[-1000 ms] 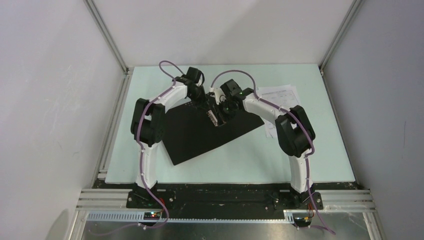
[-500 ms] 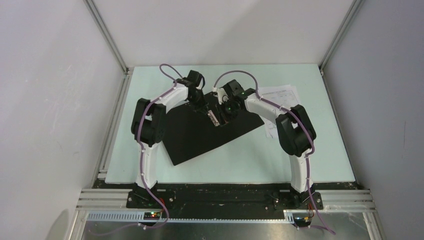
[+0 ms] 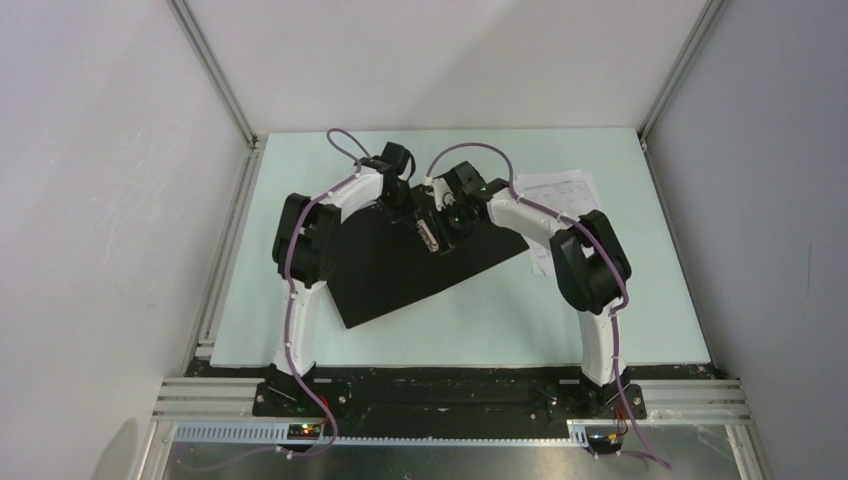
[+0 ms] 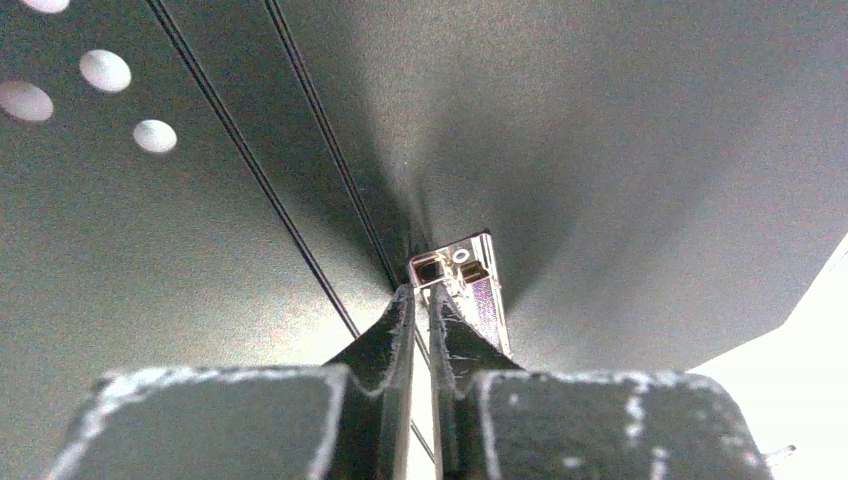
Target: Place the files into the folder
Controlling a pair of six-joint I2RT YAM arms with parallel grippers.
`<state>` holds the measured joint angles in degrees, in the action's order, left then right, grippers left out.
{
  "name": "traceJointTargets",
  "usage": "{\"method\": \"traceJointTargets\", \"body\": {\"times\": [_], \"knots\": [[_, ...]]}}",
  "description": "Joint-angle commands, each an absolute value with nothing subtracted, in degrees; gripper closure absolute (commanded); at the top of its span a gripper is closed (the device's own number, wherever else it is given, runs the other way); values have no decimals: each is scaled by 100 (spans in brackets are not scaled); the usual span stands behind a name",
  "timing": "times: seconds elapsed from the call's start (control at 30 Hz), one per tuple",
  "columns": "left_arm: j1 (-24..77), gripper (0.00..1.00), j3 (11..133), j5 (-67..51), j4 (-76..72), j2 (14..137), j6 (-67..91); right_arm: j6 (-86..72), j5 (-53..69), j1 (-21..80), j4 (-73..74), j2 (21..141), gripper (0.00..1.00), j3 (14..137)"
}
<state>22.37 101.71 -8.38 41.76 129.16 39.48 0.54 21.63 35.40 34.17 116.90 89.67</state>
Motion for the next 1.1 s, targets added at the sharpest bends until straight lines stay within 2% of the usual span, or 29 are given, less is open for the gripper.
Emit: {"method": "traceJointTargets", "body": {"times": [0.0, 0.13, 0.43, 0.6, 0.77, 0.93, 1.07], "knots": [[2290, 93, 10213, -634, 4153, 13178, 3919, -250, 1768, 3673, 3104, 11484, 100, 9337], [2286, 100, 10161, -709, 4149, 13152, 3960, -109, 1605, 3800, 3061, 11661, 100, 9546], [2245, 100, 10133, -1128, 4143, 13225, 4041, 1142, 882, 4189, 3102, 11896, 100, 9658], [2216, 100, 10132, -1209, 4145, 13243, 4047, 1356, 627, 4305, 2997, 11884, 89, 9472], [2216, 100, 10118, -1206, 4146, 13235, 4085, 1275, 113, 4455, 2861, 11932, 98, 9388], [2220, 100, 10071, -1183, 4145, 13211, 4180, 952, 1, 4509, 2852, 12013, 88, 9370], [2229, 100, 10037, -1177, 4145, 13199, 4228, 733, -211, 4530, 2861, 12063, 85, 9341]]}}
